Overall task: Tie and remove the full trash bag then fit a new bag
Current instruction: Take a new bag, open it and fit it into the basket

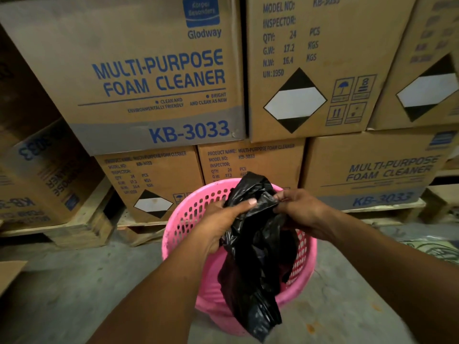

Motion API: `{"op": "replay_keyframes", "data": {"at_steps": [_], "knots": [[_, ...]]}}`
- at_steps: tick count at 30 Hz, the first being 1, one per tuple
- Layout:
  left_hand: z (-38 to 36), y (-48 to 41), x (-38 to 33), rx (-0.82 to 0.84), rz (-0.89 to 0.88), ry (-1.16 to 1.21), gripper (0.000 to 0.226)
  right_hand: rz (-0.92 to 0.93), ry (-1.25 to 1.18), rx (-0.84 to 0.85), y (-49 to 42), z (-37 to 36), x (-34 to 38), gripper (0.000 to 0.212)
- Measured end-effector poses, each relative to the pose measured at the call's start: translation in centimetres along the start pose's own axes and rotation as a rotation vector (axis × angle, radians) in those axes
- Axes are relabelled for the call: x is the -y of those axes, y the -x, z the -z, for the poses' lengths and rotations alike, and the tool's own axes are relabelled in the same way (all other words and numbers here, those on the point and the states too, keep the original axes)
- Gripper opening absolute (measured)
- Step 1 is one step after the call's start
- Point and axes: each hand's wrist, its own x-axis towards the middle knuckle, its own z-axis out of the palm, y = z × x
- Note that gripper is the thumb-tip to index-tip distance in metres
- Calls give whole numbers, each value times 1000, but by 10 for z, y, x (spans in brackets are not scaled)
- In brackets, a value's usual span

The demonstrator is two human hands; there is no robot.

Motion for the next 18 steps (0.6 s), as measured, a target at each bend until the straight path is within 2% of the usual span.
{"op": "replay_keyframes", "data": {"at_steps": [3, 8, 11, 13, 16, 18], "knots": [[6, -5, 7, -88, -42, -164, 49, -37, -34, -37, -6, 19, -1, 17], [29, -8, 10, -485, -130, -592, 26, -47, -74, -141, -11, 45, -2, 20], [47, 1, 7, -646, -218, -754, 29, -50, -44, -236, -10, 63, -2, 20], [53, 5, 5, -628, -267, -788, 47, -53, -57, -266, -10, 68, -4, 23], [49, 10, -2, -453, -374, -1041, 97, -59, -117, -189, -7, 57, 1, 27], [40, 9, -7, -326, -499, -1156, 105, -39, -99, -133, -7, 45, 7, 26]]}}
